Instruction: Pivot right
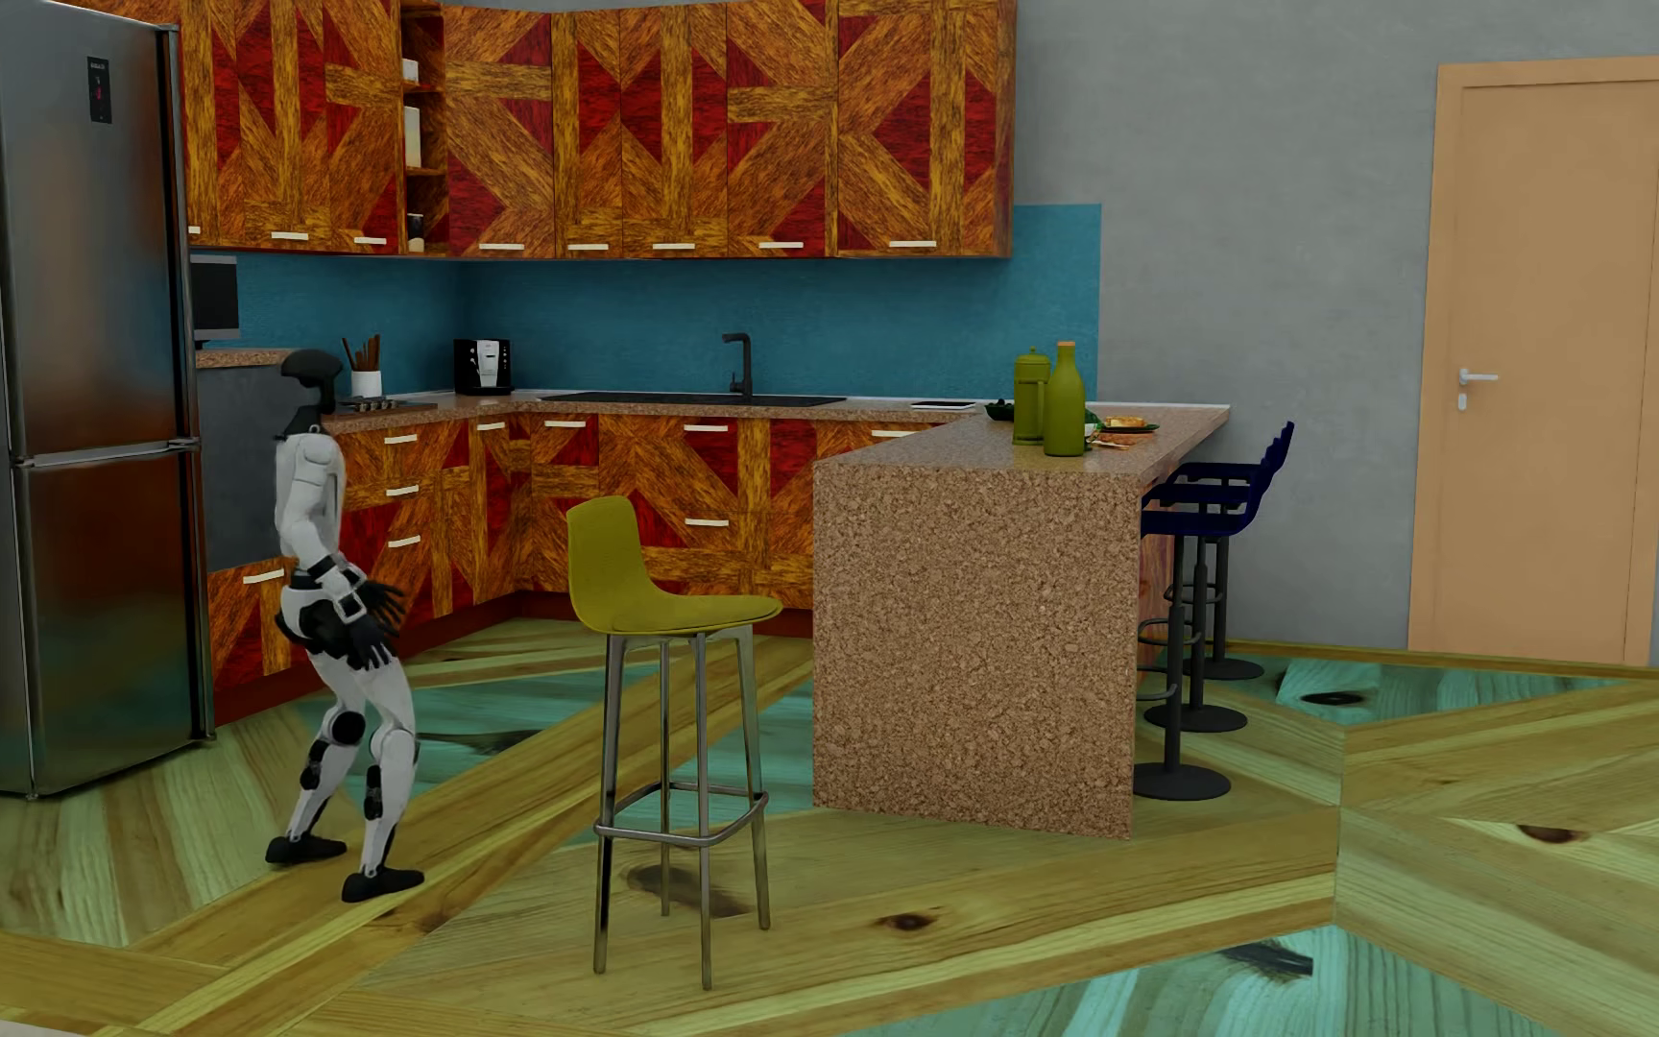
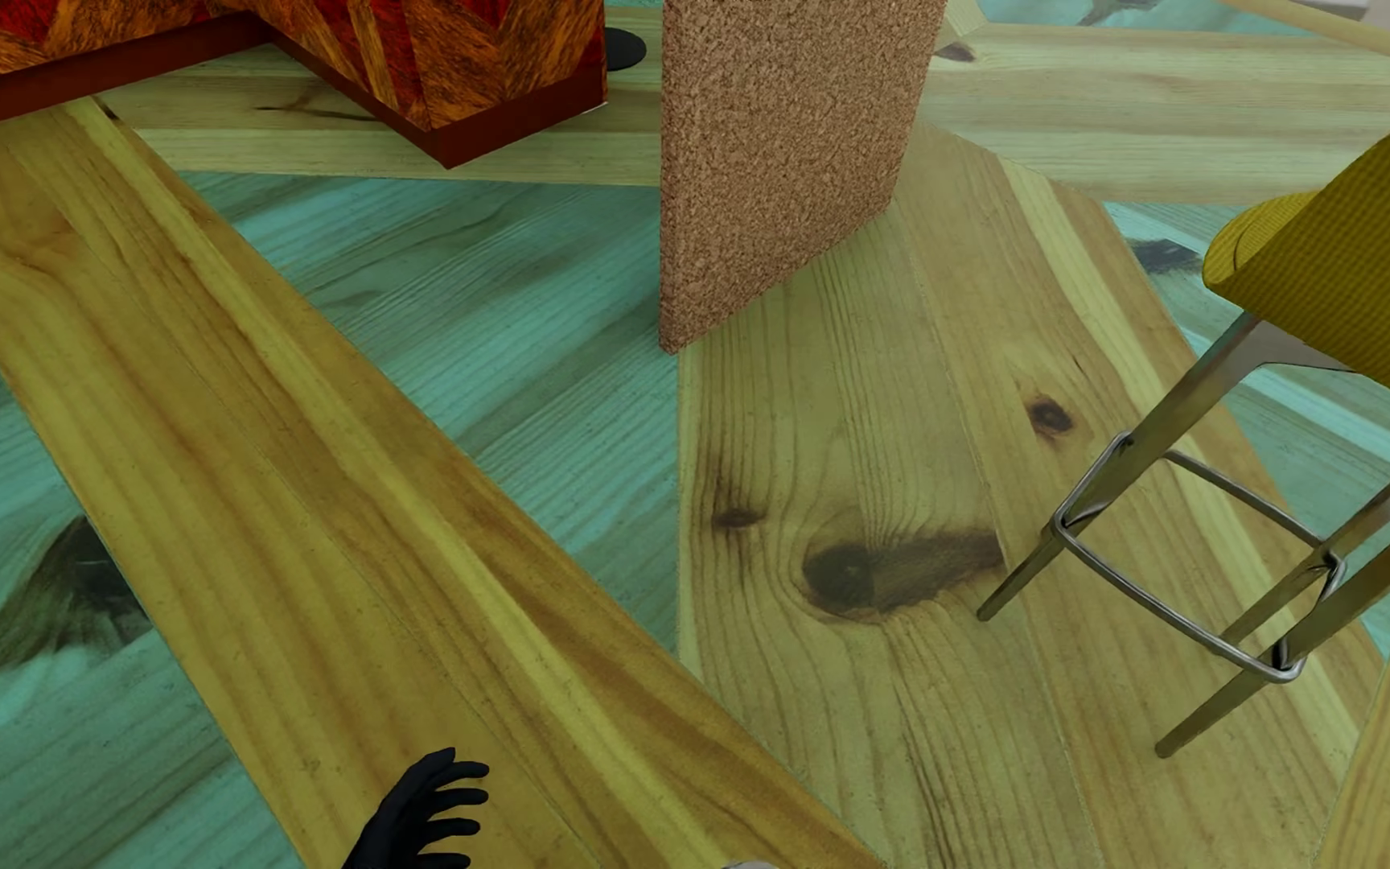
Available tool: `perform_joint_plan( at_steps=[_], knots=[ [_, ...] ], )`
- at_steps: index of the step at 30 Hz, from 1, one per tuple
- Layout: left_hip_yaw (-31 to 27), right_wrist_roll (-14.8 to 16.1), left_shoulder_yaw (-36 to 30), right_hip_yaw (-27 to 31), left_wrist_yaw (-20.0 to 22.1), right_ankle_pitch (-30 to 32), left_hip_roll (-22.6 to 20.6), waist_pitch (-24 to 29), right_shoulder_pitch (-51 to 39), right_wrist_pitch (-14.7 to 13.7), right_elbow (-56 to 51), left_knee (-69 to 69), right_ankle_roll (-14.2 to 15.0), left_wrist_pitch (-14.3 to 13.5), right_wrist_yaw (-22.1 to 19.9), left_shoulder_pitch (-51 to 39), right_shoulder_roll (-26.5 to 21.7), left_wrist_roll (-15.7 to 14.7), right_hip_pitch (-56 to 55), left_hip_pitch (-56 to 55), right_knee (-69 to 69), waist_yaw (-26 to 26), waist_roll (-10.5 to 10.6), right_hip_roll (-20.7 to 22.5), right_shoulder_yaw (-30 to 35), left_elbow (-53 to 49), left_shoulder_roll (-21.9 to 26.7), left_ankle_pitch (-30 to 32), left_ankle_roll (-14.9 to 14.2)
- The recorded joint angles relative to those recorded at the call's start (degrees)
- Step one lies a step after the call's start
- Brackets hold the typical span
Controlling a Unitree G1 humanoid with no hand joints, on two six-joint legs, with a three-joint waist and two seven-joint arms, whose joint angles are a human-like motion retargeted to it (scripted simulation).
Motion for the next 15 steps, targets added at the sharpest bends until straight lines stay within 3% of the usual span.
perform_joint_plan(
  at_steps=[1, 2, 3, 4, 7, 8, 10, 11, 12, 13, 14, 15],
  knots=[
    [-1.0, 0.5, 0.6, 0.1, -0.2, 0.7, 0.1, -0.4, -0.3, -0.9, 0.9, -4.0, 0.0, 0.2, -0.6, -0.6, -0.1, -0.1, -0.3, 1.9, -0.8, -0.9, 1.1, 0.6, -0.2, 1.0, -0.1, -2.2, -0.7],
    [0.0, 0.8, 2.0, -0.5, -0.5, 1.8, 0.4, -0.7, -1.8, -0.8, 0.1, -6.3, 0.4, -0.2, -1.0, 0.5, 0.3, -0.2, -0.3, 2.8, -2.2, -3.2, 1.2, 0.0, 0.9, 1.5, 0.3, -1.8, 0.6],
    [1.0, 0.9, 1.3, -2.6, -0.7, 1.0, 0.8, -0.6, -1.6, -0.5, -0.6, -7.2, -2.0, -0.5, -1.2, 0.1, 0.5, -0.2, -0.3, 3.9, -1.7, -2.7, 0.9, -1.4, 0.9, 1.8, 1.1, -1.6, 0.3],
    [1.8, 0.9, 0.5, -3.9, -0.7, 0.5, 1.4, -0.7, -1.4, 0.0, 0.0, -6.7, 0.9, -0.5, -1.0, -0.8, -0.3, 0.1, -0.7, 4.2, -1.0, -0.6, 0.7, -2.5, 1.2, 1.1, 0.9, -1.9, 0.1],
    [1.1, 0.6, 0.2, -2.0, -0.6, 3.1, 1.6, -0.6, -2.0, 1.5, -0.4, -0.5, -0.3, -0.8, -0.2, 1.3, -0.6, 1.2, -2.4, 0.9, -1.1, 2.4, 0.9, -1.3, -0.3, -2.4, 0.4, 0.4, -0.6],
    [-0.4, 1.2, 0.5, -0.7, -0.7, 4.3, 1.4, 0.0, -0.3, 0.5, -1.2, 3.3, -0.3, 0.6, -0.9, 0.5, -0.5, 1.7, -2.0, -0.8, -2.4, 2.4, 1.6, -0.2, 0.3, -1.8, 0.4, 2.9, -0.2],
    [-2.7, 4.3, 1.2, 0.6, -1.0, 5.0, 1.3, -1.6, 2.2, -3.2, -1.1, -8.3, -0.7, 1.9, -2.2, 0.5, -0.6, 2.7, -2.9, 4.9, -5.1, -1.9, 3.7, 1.5, -0.8, 1.1, 1.7, -2.6, 0.8],
    [-1.4, 5.1, 2.5, 0.2, -1.2, 3.2, 1.0, -1.2, 2.0, -3.9, -0.7, -11.2, -3.0, 1.4, -1.9, -0.2, -0.9, 2.7, -2.9, 7.1, -4.2, -4.2, 2.6, 0.3, -0.5, 2.6, 2.3, -1.9, -2.9],
    [-0.6, 4.7, 1.7, -2.0, -0.8, 0.8, 1.4, -0.6, 1.5, -3.6, -0.7, -9.2, -5.0, 0.7, -1.5, -1.6, -0.5, 2.2, -4.1, 6.5, -2.1, -3.2, 1.9, -1.1, -0.2, 1.9, 1.8, -2.1, -3.7],
    [-0.2, 3.9, 0.6, -2.5, -0.4, 0.3, 1.8, -0.2, 0.9, -2.8, 0.1, -5.7, 0.5, -0.6, -0.7, -2.6, -0.1, 1.5, -4.9, 5.2, -0.8, -1.4, 1.1, -1.8, -0.3, 1.7, 1.2, -2.2, -2.7],
    [0.0, 2.8, 0.0, -1.5, 0.2, 5.7, 1.6, 0.0, -0.8, -1.8, 2.2, -0.8, -2.1, -1.5, 0.6, -2.3, -1.0, 0.8, -5.6, 2.8, -1.0, 0.2, 0.5, -1.2, -0.1, -0.2, -0.1, -1.9, -0.3],
    [-1.1, 2.7, -0.8, -0.3, 0.3, 7.5, 1.5, -0.4, -0.2, -0.9, 1.0, 1.7, 0.1, -2.3, 1.7, -1.2, -1.4, 0.8, -6.0, 1.2, -2.6, 1.4, 1.5, 0.0, -0.2, 0.2, -1.0, -1.9, 1.9]
  ],
)
